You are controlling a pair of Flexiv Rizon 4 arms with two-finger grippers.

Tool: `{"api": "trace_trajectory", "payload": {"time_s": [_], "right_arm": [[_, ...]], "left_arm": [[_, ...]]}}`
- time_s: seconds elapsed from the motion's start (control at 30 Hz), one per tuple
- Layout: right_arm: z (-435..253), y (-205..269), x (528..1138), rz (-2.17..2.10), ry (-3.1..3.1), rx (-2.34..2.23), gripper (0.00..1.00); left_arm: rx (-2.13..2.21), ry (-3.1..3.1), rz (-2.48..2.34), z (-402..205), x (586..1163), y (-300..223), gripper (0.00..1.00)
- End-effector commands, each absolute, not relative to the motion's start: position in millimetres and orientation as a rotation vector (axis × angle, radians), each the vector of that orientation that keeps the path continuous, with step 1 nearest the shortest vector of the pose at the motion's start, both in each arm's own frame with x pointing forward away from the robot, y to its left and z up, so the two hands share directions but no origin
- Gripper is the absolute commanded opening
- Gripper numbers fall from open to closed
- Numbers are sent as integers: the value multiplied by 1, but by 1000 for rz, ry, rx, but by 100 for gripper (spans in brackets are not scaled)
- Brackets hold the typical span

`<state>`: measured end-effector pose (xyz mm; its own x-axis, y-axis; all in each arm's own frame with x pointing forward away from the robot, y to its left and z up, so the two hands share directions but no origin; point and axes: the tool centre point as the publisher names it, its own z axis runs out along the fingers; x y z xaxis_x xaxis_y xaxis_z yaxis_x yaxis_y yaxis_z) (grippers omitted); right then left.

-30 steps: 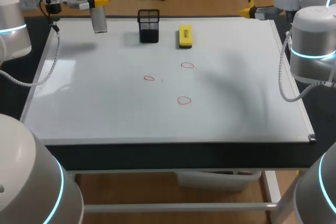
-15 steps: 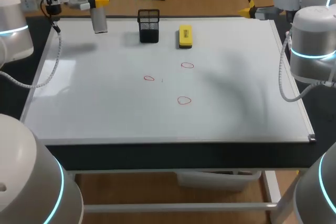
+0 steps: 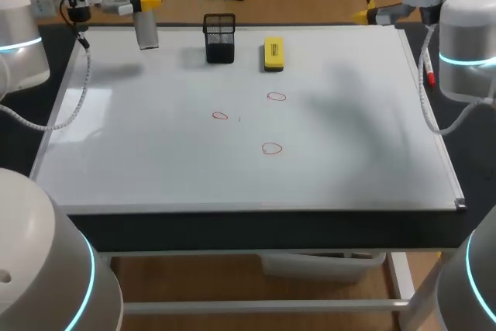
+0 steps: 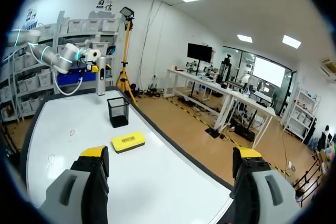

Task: Pick up the inspection probe, press it on each red-marked spot on the whiteboard one by one, put down the probe, pick up the eraser, and wipe off all the red marks.

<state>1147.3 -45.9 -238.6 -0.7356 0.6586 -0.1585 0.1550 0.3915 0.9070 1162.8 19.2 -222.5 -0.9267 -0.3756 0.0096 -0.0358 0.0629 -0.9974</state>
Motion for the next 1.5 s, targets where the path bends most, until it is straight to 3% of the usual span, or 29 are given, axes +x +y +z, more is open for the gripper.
{"api": "trace_trajectory", "payload": {"time_s": [0.03, 0.73, 1.5], "right_arm": [[-240, -45, 1172, 1308, 2346, 635, 100], [-268, -26, 1228, 1089, 2769, 300, 100], [-312, 13, 1238, 792, 3091, -265, 100]], "left_arm": [[-418, 2087, -1946, -221, 1161, 19, 0], [-418, 2087, -1946, -221, 1161, 19, 0], [-418, 2087, -1946, -221, 1161, 19, 0]]}}
